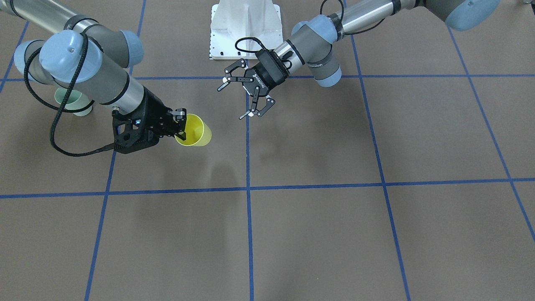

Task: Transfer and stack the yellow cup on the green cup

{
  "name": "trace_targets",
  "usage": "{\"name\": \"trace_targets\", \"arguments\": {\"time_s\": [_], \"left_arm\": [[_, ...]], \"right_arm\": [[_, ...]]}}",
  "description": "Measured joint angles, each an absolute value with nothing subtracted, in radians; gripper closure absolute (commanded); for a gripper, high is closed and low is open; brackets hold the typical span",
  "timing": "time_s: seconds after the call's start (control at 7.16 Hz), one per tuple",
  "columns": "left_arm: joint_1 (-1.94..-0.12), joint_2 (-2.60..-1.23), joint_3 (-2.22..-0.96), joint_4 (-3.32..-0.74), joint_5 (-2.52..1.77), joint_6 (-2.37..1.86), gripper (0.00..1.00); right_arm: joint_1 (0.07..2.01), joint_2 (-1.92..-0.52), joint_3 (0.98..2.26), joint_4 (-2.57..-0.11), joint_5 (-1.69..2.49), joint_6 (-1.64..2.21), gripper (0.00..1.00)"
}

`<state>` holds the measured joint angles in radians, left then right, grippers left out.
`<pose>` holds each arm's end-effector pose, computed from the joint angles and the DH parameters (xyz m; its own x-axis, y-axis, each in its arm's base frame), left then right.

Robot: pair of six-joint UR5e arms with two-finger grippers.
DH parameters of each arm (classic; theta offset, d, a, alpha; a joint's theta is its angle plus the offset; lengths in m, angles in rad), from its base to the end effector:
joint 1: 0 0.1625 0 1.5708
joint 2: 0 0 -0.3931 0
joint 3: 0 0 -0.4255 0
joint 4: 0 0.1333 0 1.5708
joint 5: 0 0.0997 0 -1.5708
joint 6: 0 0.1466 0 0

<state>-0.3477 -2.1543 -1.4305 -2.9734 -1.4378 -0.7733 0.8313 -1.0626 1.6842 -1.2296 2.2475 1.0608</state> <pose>0.6190 -0.3868 0.1727 0.1492 0.7004 -0.6980 0.5024 0.5543 0.6636 -0.4330 -0.5362 0.2416 0.4481 -0.0736 0.8910 -0.0125 0.9960 0.0885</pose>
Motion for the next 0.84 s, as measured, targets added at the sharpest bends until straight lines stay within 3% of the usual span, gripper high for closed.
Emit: {"name": "trace_targets", "arguments": {"time_s": [0.42,0.84], "left_arm": [[-0.469,-2.034,-1.522,-2.840,-1.523,-0.776,0.01],[-0.709,-1.961,-1.732,-2.353,-1.804,-0.768,0.01]], "right_arm": [[0.859,-1.160,1.809,-1.232,2.047,1.045,1.00],[0.865,-1.360,1.979,-1.234,1.908,0.975,1.00]]}}
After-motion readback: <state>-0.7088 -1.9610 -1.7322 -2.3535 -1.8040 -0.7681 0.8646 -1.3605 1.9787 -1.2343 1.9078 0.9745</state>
